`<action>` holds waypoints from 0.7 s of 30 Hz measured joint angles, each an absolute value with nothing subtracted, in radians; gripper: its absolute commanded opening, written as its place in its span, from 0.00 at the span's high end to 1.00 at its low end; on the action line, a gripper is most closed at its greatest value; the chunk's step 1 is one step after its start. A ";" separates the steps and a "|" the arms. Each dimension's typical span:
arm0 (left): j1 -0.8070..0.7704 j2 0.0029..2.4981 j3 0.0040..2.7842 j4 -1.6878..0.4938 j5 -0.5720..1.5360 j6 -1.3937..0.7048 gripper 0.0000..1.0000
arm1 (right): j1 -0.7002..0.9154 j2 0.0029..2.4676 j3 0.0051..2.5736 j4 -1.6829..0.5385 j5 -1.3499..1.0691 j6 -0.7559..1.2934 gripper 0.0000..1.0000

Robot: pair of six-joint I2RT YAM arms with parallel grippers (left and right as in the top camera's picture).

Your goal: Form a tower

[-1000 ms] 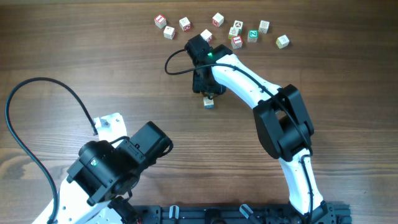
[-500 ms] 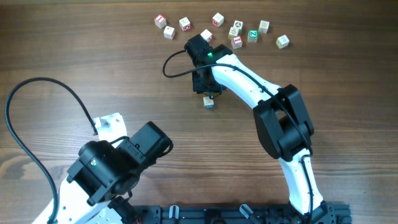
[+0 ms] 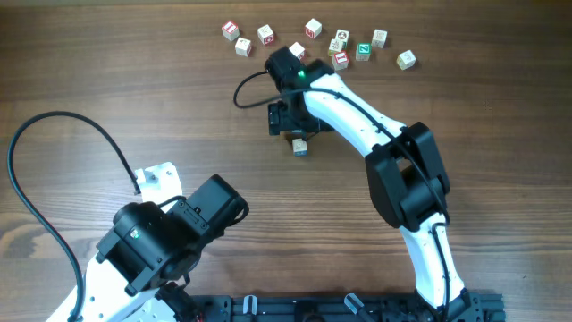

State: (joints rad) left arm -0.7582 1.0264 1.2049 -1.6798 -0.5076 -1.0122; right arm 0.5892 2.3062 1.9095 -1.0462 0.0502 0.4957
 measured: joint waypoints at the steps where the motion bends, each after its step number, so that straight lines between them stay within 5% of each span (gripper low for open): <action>1: -0.758 1.026 1.205 -1.680 -0.508 -1.012 0.00 | 0.589 2.306 1.963 -1.090 0.051 0.496 0.00; 10: -0.758 1.026 1.205 -1.679 -0.508 -1.012 0.00 | 0.593 2.165 2.162 -1.525 0.054 0.574 0.00; 21: -0.758 1.026 1.205 -1.679 -0.508 -1.012 0.00 | 0.733 2.162 1.753 -1.120 0.107 0.610 0.01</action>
